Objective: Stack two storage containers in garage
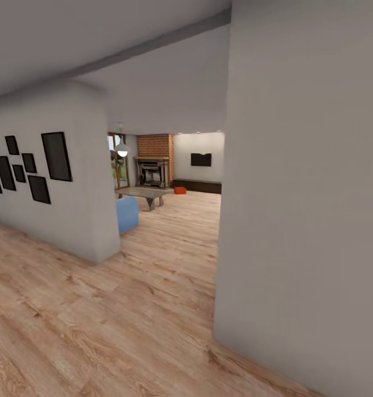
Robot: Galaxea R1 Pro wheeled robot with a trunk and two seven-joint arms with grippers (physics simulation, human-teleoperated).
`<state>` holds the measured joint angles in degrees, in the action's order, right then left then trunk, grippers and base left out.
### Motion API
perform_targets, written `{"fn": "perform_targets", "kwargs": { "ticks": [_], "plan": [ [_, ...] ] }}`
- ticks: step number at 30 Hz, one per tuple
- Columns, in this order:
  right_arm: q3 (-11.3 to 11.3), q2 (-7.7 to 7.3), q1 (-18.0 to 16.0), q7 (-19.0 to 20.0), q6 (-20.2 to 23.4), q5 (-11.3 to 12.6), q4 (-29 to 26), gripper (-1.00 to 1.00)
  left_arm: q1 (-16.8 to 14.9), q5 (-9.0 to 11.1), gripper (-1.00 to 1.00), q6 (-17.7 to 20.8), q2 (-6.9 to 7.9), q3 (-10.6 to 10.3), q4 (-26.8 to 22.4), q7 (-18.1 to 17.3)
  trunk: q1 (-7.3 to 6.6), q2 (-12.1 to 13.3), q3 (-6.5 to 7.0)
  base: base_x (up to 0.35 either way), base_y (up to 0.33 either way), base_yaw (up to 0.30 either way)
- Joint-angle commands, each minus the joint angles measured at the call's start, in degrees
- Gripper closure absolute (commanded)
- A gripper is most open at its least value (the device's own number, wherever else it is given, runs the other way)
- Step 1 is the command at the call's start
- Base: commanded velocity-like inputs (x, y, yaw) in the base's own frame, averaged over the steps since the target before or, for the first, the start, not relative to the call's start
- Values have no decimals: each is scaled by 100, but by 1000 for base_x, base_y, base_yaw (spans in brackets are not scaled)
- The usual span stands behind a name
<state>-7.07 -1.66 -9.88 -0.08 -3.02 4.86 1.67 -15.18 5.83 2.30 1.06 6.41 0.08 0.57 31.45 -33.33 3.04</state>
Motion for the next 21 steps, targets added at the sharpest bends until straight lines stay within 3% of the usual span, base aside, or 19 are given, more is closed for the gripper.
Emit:
{"fn": "perform_targets", "kwargs": {
  "ticks": [1, 21],
  "plan": [
    [-47, 0, -5, -1, -32, 50, 18, -100, -3, 58, -100, 20, -1, 18, 1, 5, 5, -2, -1, 323, 0, 236],
    [-41, -1, -5, -1, -32, 67, 18, -100, -3, 58, -100, 8, -1, 18, 1, 8, 5, -2, -1, 323, 0, 264]
  ]
}}
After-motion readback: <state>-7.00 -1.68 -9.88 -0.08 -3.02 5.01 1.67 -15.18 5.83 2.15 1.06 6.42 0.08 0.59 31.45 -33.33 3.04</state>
